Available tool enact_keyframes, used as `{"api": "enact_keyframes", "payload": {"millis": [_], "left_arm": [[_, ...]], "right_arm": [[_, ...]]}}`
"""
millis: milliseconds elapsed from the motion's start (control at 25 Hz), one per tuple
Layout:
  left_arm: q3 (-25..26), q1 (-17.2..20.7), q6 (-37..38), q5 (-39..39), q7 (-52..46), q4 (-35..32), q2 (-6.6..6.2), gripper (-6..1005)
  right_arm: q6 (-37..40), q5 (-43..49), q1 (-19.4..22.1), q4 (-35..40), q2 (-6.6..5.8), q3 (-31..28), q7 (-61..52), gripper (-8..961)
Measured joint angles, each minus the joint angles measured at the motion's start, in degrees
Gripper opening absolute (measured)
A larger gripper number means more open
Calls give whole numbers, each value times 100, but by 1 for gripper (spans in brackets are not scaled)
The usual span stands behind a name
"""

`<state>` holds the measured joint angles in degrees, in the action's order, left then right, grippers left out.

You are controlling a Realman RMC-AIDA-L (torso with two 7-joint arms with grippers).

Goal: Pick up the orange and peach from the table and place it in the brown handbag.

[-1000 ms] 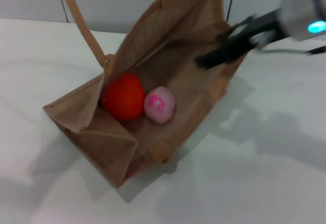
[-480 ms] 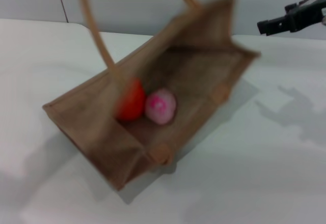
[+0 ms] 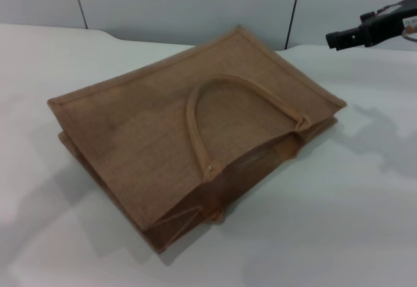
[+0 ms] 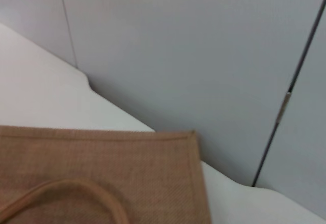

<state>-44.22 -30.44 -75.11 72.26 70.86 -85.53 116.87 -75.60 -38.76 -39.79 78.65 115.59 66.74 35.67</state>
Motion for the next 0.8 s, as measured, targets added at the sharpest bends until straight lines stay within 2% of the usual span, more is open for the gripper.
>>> {"api": "enact_keyframes", "payload": {"millis": [80,120,200,240,360,400,560,640,680,720,800], "left_arm": [[11,226,283,542,484,520,10,747],[11,226,283,542,484,520,10,769],[-31,492,565,1384,1260,1197,21,814],[-31,492,565,1384,1260,1197,21,836],[-153,672,777,2193,2460,2043,36,879],[-226,687,839,2434,3007,2484,45,878],[-420,683,1103,3058,4293,3507,67,876],[-491,647,1197,3585,5063,4113,71,876],[-515,602,1210,3884,5463,4417,71,876],[-519,547,1216,4186,5790,4719,71,876],[-519,369,1224,4867,6511,5433,70,876]], "right_arm": [[370,-84,149,-71,22,37,105,820],[370,-84,149,-71,22,37,105,820],[1099,-397,424,-91,35,354,388,820],[1099,-397,424,-91,35,354,388,820],[2062,-862,832,-104,43,858,949,820],[2578,-1039,1021,-102,44,1132,1200,820],[4946,-1429,1617,-278,48,2355,1796,820],[6151,-1420,1711,-619,47,2862,1853,819],[6995,-1437,1650,-1133,44,3196,1845,819],[6995,-1437,1650,-1133,44,3196,1845,819],[7693,-1474,1549,-1657,48,3413,1744,819]]}}
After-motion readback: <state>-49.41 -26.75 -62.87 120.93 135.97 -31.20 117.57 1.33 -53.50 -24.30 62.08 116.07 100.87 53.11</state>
